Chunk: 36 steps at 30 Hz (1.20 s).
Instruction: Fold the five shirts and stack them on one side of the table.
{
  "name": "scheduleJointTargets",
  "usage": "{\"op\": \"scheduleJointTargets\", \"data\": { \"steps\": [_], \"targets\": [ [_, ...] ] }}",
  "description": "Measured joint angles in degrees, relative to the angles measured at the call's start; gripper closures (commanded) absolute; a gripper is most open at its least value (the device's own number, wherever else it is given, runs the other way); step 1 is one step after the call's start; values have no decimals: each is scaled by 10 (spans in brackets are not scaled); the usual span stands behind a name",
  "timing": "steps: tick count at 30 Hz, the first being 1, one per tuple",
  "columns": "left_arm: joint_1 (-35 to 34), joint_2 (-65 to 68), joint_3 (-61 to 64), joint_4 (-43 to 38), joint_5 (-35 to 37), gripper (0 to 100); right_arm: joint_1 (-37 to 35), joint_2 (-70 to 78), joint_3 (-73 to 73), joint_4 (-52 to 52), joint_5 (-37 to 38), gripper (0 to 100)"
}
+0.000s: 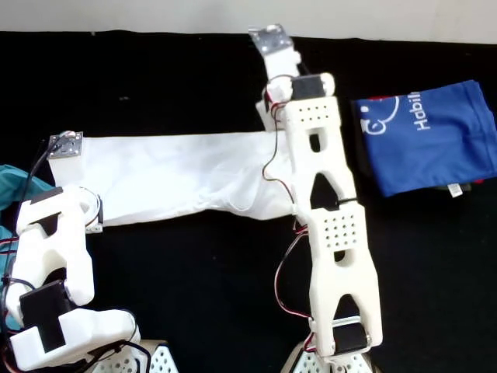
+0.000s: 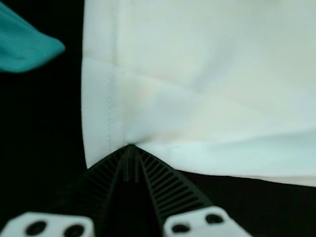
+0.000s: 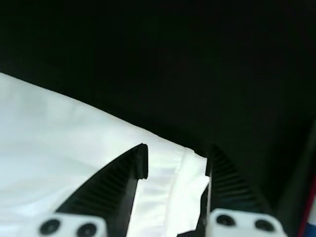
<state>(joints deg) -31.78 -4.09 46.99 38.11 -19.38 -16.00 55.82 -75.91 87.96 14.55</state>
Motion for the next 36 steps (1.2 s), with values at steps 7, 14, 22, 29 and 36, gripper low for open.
{"op": "scheduleJointTargets", "data": {
  "steps": [7, 14, 22, 29, 36],
  "targets": [
    [0, 0, 0, 0, 0, 988, -2, 0, -55, 120, 20, 809],
    [0, 0, 0, 0, 0, 988, -49, -18, 30, 125, 42, 904],
    [-1, 0, 0, -2, 0, 988, -77, -240, 286, 125, 42, 993],
    [-1, 0, 0, -2, 0, 988, -107, -424, 587, 125, 42, 993],
    [-1, 0, 0, -2, 0, 988, -166, -455, 770, 29, 42, 993]
  ]
}}
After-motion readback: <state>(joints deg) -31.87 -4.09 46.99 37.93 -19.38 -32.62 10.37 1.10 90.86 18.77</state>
